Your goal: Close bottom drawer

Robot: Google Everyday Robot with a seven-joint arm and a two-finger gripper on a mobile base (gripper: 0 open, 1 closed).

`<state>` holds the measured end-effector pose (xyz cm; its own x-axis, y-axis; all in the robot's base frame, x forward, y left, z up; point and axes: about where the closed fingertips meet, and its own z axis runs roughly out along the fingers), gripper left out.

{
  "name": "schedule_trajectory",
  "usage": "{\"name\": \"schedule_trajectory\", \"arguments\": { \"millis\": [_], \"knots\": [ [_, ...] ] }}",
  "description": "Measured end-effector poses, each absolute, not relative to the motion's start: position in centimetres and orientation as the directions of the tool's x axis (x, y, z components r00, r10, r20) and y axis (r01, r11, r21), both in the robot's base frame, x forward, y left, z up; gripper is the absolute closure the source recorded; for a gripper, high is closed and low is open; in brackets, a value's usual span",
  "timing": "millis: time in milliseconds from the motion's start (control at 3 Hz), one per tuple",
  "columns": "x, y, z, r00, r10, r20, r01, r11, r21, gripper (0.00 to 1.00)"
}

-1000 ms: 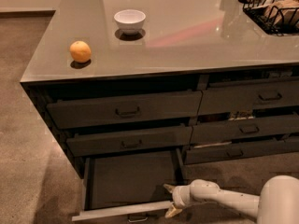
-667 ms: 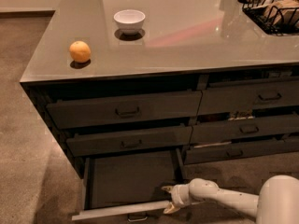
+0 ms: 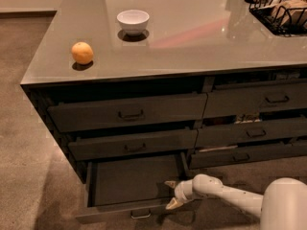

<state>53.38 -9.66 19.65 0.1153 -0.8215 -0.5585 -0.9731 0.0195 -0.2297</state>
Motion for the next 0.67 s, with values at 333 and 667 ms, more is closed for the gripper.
{"name": "schedule_trajectory", "arguments": {
  "millis": [333, 667],
  "knots": [
    [54.8, -9.9, 20.3, 0.113, -0.813, -0.571, -0.97, 0.035, -0.241, 0.24],
    [53.9, -10.7, 21.9, 0.115, -0.783, -0.611, -0.973, 0.033, -0.226, 0.2]
  ]
}}
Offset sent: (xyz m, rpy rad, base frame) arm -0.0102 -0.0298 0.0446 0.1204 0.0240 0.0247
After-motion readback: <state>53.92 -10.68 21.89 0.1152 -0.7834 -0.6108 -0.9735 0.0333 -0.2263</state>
